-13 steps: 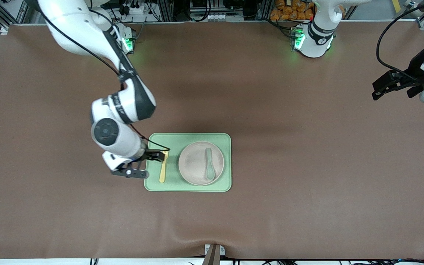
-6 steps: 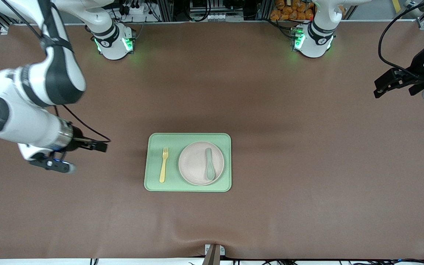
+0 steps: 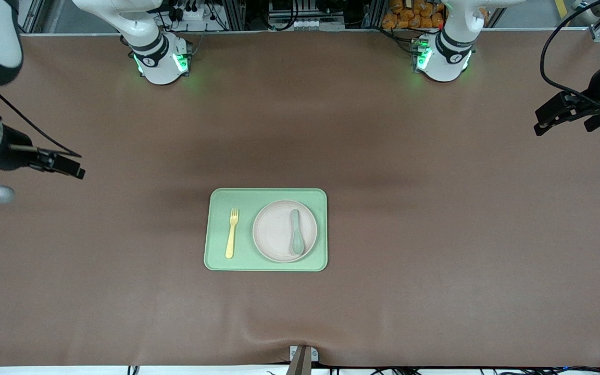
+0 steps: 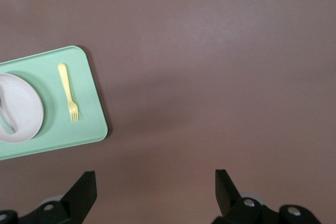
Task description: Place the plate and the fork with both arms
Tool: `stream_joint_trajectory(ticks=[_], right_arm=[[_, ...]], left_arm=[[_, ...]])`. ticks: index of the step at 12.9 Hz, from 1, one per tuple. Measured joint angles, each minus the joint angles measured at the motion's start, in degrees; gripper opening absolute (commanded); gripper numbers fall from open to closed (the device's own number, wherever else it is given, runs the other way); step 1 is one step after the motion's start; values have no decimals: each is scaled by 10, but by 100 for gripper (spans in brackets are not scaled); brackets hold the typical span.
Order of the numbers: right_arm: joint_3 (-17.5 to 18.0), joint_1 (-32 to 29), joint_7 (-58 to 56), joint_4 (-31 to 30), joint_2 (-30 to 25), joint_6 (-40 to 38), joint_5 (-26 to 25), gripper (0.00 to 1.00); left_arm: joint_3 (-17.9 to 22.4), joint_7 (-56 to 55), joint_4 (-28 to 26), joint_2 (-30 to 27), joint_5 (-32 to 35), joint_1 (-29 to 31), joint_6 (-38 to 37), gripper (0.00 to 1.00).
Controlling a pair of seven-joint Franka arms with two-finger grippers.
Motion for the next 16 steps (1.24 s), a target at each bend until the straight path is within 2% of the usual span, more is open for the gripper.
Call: stream_joint_trajectory(ticks=[6,9,13,16], right_arm=[[3,0,1,-91,-101,16,-8,100],[2,-2,-5,-105,-132,5,-21,100],[2,-4,-21,-56,-110,6,-49,100],[2,-10,-99,-20,-71,1,-49,100]], left_arm=[[0,0,0,0,0,0,-2,100],[1,0,0,0,0,1,-8,100],[1,0,0,0,0,1,-18,100],[0,0,0,0,0,1,-19,100]])
